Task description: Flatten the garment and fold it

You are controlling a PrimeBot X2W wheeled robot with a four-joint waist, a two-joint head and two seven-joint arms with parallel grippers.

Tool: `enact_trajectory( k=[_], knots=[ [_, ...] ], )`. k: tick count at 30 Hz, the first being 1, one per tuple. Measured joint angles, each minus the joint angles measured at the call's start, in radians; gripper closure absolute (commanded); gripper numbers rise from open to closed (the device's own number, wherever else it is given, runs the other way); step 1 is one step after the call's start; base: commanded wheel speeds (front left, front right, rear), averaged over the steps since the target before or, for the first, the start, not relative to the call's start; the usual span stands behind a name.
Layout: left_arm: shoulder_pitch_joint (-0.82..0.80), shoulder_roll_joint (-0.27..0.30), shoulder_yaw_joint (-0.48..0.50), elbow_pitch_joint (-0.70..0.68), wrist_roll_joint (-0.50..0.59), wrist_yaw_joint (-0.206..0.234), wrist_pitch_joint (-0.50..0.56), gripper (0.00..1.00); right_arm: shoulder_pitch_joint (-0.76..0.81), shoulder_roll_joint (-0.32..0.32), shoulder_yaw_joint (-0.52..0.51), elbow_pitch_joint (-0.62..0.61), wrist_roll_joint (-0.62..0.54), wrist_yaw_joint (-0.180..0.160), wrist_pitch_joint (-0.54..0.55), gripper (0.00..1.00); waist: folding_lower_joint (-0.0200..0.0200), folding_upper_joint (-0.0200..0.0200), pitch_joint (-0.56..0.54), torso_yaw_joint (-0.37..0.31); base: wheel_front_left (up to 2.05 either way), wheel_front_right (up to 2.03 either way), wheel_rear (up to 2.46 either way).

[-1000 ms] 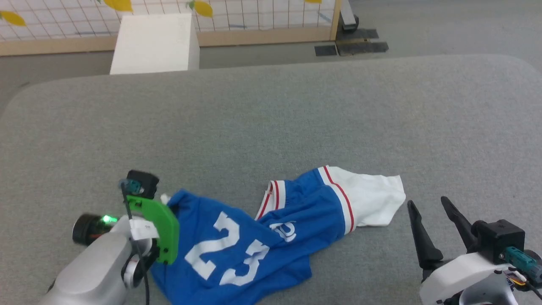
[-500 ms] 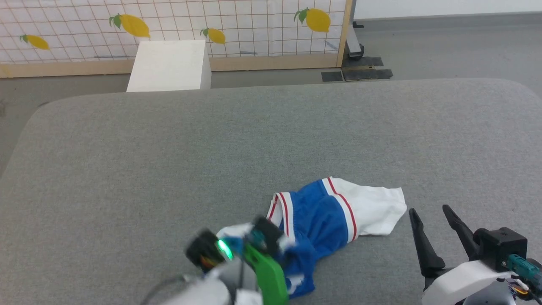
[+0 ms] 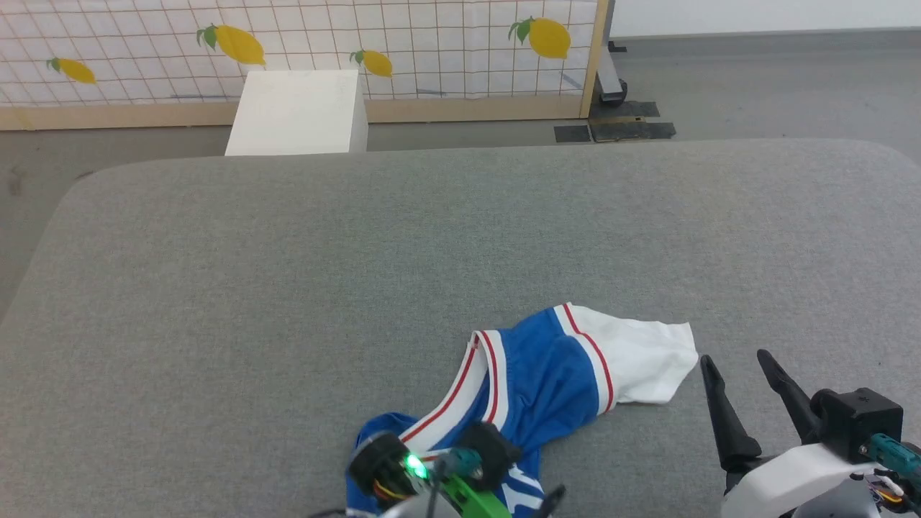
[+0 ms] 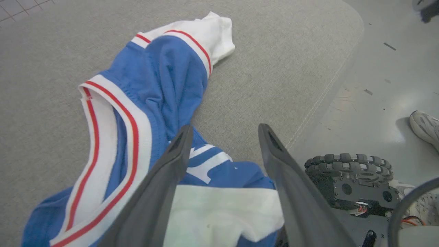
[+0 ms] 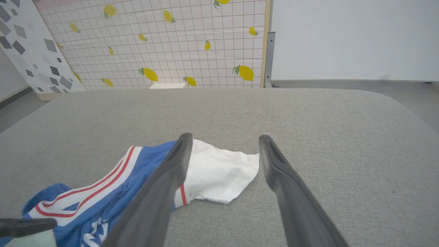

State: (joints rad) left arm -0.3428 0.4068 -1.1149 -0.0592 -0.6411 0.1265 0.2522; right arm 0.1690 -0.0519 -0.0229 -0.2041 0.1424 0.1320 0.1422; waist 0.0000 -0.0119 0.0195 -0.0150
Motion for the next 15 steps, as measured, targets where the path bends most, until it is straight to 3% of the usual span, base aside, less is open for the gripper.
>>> enact_trajectory(
  k=[8, 15],
  knots=[
    [-0.021, 0.103, 0.067, -0.009, -0.007, 0.051, 0.038, 0.0, 0.0, 0.0, 0.003, 0.0, 0.012, 0.0, 0.0, 0.0, 0.0, 0.0, 0.004, 0.007, 0.0, 0.0, 0.0],
    [-0.006, 0.17, 0.095, 0.106, -0.044, 0.078, 0.08, 0.0, 0.0, 0.0, 0.004, 0.0, 0.018, 0.0, -0.002, 0.0, 0.0, 0.0, 0.025, 0.006, 0.0, 0.0, 0.0]
  ],
)
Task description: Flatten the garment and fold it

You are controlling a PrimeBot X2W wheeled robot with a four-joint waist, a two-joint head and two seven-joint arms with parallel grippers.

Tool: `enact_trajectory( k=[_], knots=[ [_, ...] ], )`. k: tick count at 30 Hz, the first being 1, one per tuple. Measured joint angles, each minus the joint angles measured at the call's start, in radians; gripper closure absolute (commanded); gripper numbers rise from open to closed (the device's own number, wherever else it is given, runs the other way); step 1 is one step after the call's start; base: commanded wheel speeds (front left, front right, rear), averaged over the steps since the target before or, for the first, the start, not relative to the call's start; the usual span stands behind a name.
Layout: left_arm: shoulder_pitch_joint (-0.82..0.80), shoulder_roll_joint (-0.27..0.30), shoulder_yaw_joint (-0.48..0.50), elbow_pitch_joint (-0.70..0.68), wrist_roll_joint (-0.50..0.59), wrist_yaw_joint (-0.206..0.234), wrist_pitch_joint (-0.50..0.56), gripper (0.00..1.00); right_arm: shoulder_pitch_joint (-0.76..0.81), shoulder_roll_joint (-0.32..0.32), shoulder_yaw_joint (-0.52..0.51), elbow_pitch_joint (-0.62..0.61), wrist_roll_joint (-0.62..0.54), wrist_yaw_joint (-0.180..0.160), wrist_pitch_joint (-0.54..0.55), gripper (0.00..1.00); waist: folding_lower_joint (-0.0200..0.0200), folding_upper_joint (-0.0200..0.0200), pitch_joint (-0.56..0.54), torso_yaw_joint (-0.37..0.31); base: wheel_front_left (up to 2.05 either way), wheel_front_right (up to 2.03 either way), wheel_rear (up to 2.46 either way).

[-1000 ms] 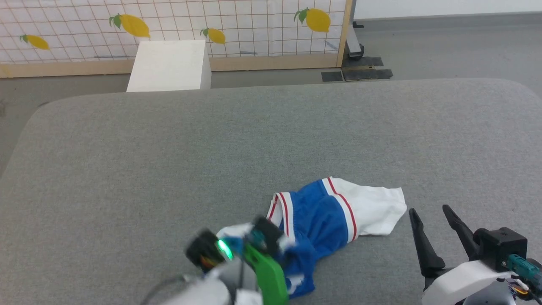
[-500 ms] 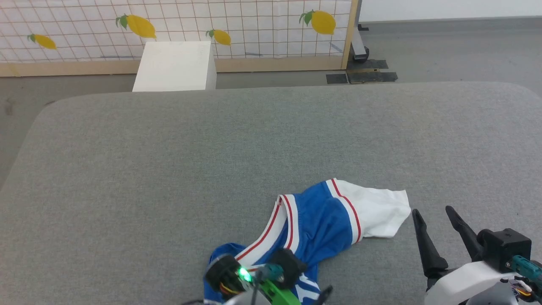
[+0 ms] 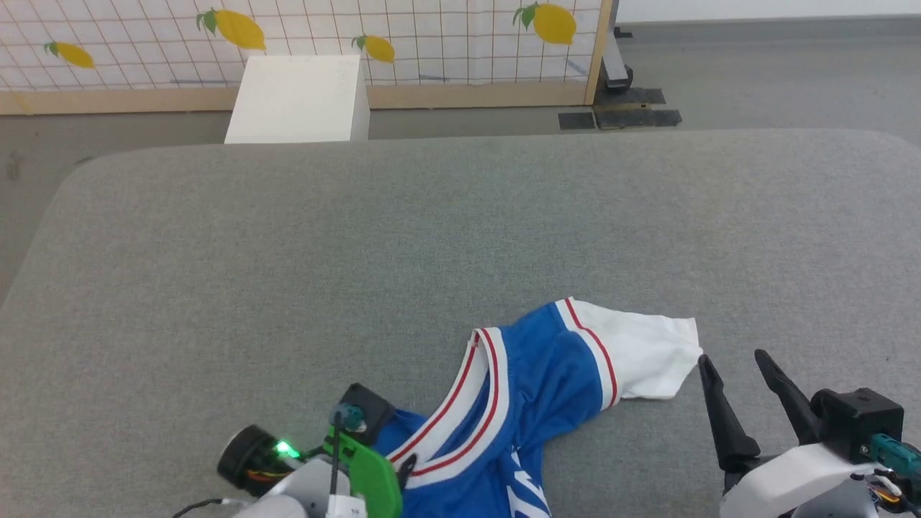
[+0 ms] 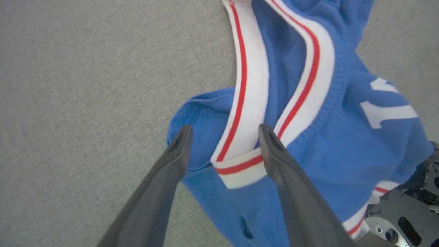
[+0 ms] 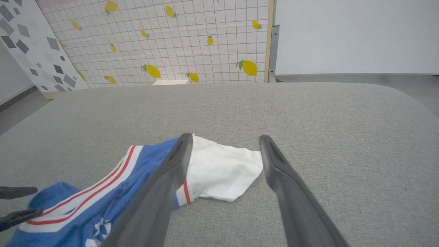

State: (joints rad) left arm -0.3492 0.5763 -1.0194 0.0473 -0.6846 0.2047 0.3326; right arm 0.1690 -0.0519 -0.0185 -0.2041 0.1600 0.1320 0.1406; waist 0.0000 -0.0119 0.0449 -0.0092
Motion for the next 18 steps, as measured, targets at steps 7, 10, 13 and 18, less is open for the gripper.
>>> enact_trajectory(
  k=[7, 10, 13, 18],
  knots=[
    [0.0, -0.006, -0.017, 0.117, -0.049, -0.044, 0.06, 0.0, -0.005, 0.0, 0.01, -0.001, 0.001, 0.0, 0.0, 0.0, 0.0, 0.0, 0.037, -0.003, 0.0, 0.0, 0.0],
    [-0.017, -0.019, -0.025, 0.154, -0.057, -0.071, 0.086, 0.67, -0.011, 0.0, 0.014, 0.0, 0.001, 0.0, 0.0, 0.0, 0.0, 0.0, 0.056, -0.007, 0.0, 0.0, 0.0],
    [-0.038, -0.031, -0.033, 0.183, -0.067, -0.099, 0.104, 1.0, -0.021, 0.0, 0.015, 0.001, 0.001, 0.0, 0.0, 0.0, 0.0, 0.0, 0.069, -0.012, 0.0, 0.0, 0.0],
    [-0.051, -0.049, -0.04, 0.214, -0.082, -0.12, 0.101, 1.0, -0.026, 0.0, 0.014, 0.009, 0.002, 0.0, -0.002, 0.0, 0.0, 0.0, 0.069, -0.019, 0.0, 0.0, 0.0]
  ],
)
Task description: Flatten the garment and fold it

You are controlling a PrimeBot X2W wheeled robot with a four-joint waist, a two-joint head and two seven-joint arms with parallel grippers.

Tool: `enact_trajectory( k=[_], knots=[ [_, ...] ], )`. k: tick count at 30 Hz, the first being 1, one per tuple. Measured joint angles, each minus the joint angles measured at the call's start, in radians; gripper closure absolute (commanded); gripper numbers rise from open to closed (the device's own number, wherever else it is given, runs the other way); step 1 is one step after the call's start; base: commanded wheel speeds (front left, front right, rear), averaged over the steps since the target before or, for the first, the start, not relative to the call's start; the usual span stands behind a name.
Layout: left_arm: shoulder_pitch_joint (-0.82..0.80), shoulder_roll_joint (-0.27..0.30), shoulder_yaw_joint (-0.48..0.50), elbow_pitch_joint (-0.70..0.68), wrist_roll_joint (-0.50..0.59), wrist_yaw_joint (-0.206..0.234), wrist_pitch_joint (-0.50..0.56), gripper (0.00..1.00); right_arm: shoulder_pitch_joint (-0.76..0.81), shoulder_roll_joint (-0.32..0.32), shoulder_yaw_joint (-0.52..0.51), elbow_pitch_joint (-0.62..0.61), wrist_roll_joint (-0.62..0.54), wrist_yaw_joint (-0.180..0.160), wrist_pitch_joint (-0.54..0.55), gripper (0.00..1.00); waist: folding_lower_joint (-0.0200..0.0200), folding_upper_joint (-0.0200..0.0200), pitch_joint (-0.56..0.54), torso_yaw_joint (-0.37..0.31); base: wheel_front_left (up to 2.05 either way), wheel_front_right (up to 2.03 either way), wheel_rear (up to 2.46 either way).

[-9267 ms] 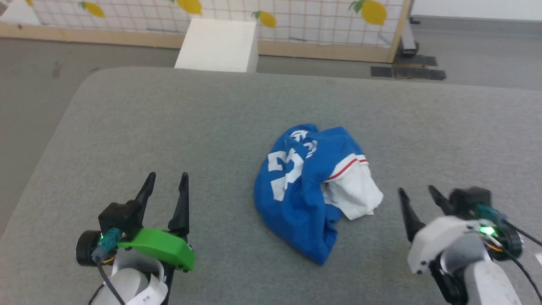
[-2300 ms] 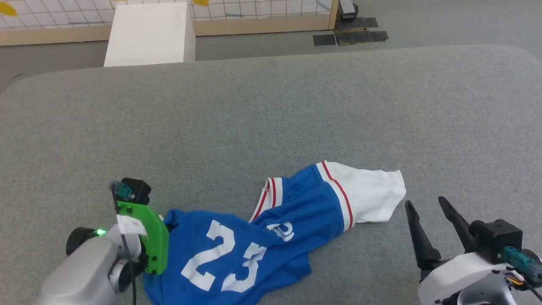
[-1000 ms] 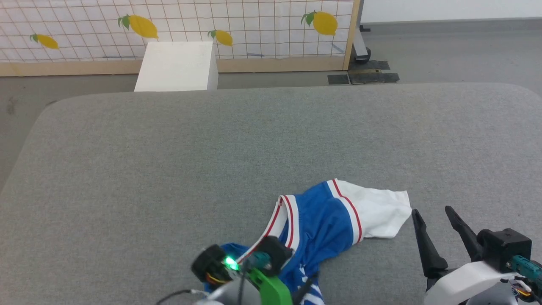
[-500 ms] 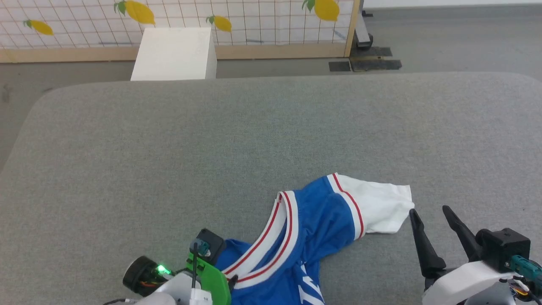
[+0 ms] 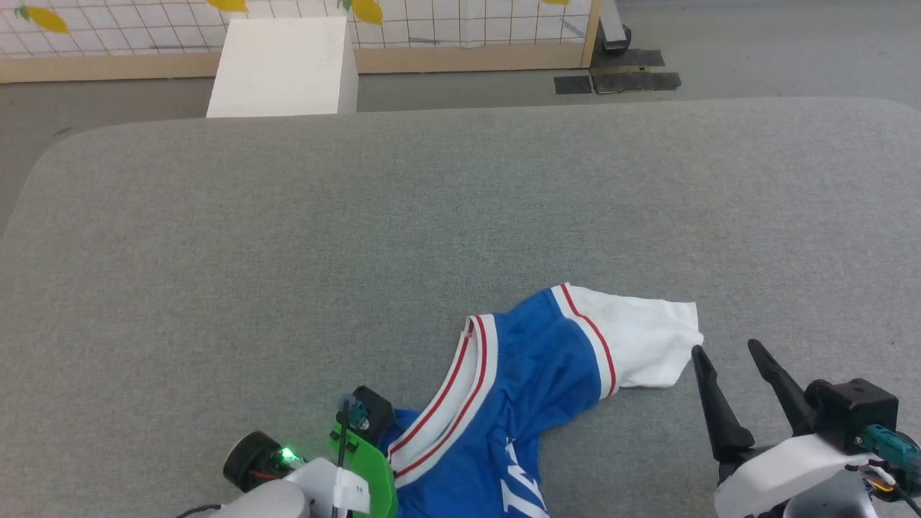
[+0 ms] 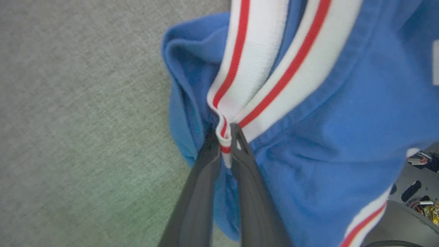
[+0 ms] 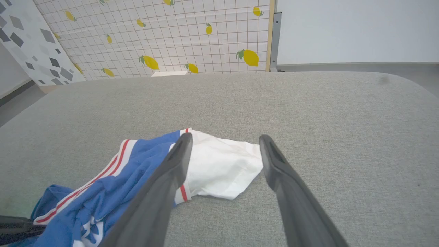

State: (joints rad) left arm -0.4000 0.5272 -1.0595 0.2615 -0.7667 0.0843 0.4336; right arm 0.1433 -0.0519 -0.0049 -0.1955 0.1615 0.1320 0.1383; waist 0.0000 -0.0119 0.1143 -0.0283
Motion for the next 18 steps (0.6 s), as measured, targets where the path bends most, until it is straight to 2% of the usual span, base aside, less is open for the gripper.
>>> enact_trajectory(
  k=[5, 11, 18],
  knots=[
    [-0.011, 0.0, 0.03, 0.008, 0.012, 0.015, -0.078, 1.0, 0.0, 0.0, -0.011, 0.007, 0.007, 0.0, -0.006, 0.0, 0.0, 0.0, -0.022, 0.007, 0.0, 0.0, 0.0],
    [-0.173, 0.013, 0.14, 0.03, 0.038, 0.054, -0.142, 1.0, 0.0, 0.0, -0.011, 0.006, 0.01, 0.0, -0.006, 0.0, 0.0, 0.0, -0.046, 0.009, 0.0, 0.0, 0.0],
    [-0.344, -0.005, 0.206, 0.191, 0.051, 0.055, -0.183, 1.0, -0.01, 0.0, 0.002, 0.005, 0.017, 0.0, -0.007, 0.0, 0.0, 0.0, -0.035, -0.036, 0.0, 0.0, 0.0]
  ],
)
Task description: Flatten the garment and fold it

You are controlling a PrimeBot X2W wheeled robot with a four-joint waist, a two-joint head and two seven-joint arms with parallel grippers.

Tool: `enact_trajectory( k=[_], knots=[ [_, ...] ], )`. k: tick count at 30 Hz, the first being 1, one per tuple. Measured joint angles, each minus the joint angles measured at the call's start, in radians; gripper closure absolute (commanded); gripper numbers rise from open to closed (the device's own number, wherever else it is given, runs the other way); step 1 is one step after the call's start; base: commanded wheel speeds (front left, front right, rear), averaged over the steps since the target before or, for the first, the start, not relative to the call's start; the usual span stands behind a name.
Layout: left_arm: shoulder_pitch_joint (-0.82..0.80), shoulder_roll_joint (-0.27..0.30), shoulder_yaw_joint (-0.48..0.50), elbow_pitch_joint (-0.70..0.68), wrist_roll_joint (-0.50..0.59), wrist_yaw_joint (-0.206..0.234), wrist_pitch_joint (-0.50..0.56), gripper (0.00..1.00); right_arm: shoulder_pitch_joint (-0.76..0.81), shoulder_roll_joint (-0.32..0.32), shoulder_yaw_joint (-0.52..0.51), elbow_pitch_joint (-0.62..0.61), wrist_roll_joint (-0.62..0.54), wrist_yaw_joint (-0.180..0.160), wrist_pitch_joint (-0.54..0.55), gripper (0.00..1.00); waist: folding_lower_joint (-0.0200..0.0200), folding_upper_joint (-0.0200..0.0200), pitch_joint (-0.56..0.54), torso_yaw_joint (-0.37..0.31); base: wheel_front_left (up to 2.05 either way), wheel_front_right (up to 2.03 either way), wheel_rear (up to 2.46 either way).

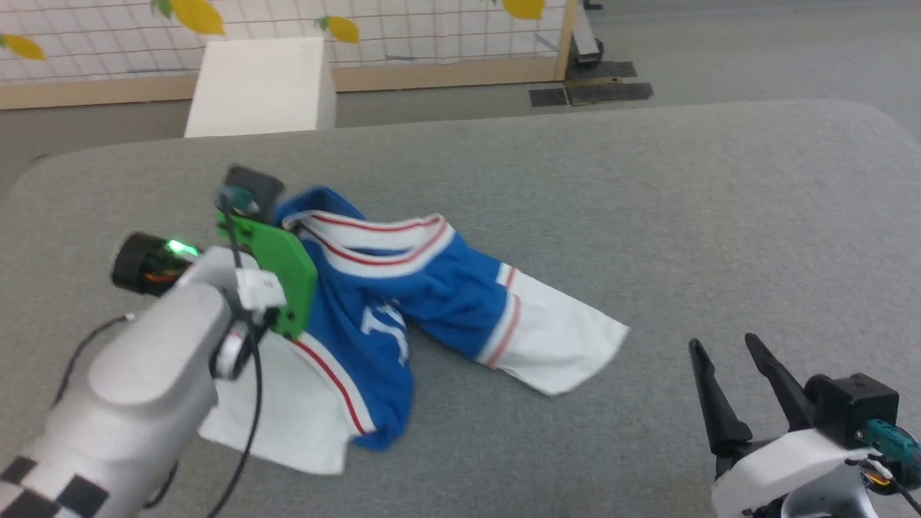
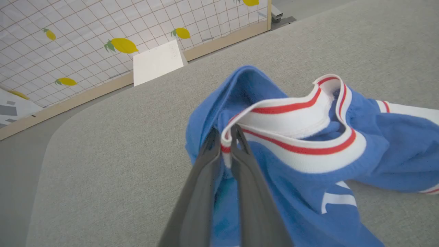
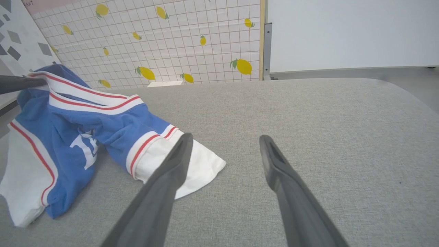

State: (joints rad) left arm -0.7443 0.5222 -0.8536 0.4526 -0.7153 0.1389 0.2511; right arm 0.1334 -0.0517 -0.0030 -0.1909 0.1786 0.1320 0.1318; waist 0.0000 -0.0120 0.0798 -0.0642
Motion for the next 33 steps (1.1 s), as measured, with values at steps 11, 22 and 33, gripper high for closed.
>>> enact_trajectory(
  k=[11, 22, 33],
  knots=[
    [-0.106, -0.069, 0.039, 0.334, -0.025, -0.069, -0.074, 0.0, -0.046, 0.0, 0.019, 0.019, 0.016, 0.0, -0.018, 0.0, 0.0, 0.0, 0.097, -0.103, 0.0, 0.0, 0.0],
    [-0.108, -0.142, 0.063, 0.464, -0.032, -0.111, -0.343, 0.0, -0.062, 0.0, 0.011, 0.034, 0.015, 0.0, -0.028, 0.0, 0.0001, 0.0, 0.145, -0.117, 0.0, 0.0, 0.0],
    [0.063, -0.136, 0.148, 0.301, -0.061, -0.045, -0.502, 0.0, -0.041, 0.0, -0.02, 0.015, 0.006, 0.0, -0.007, 0.0, 0.0, 0.0, 0.058, -0.037, 0.0, 0.0, 0.0]
  ],
)
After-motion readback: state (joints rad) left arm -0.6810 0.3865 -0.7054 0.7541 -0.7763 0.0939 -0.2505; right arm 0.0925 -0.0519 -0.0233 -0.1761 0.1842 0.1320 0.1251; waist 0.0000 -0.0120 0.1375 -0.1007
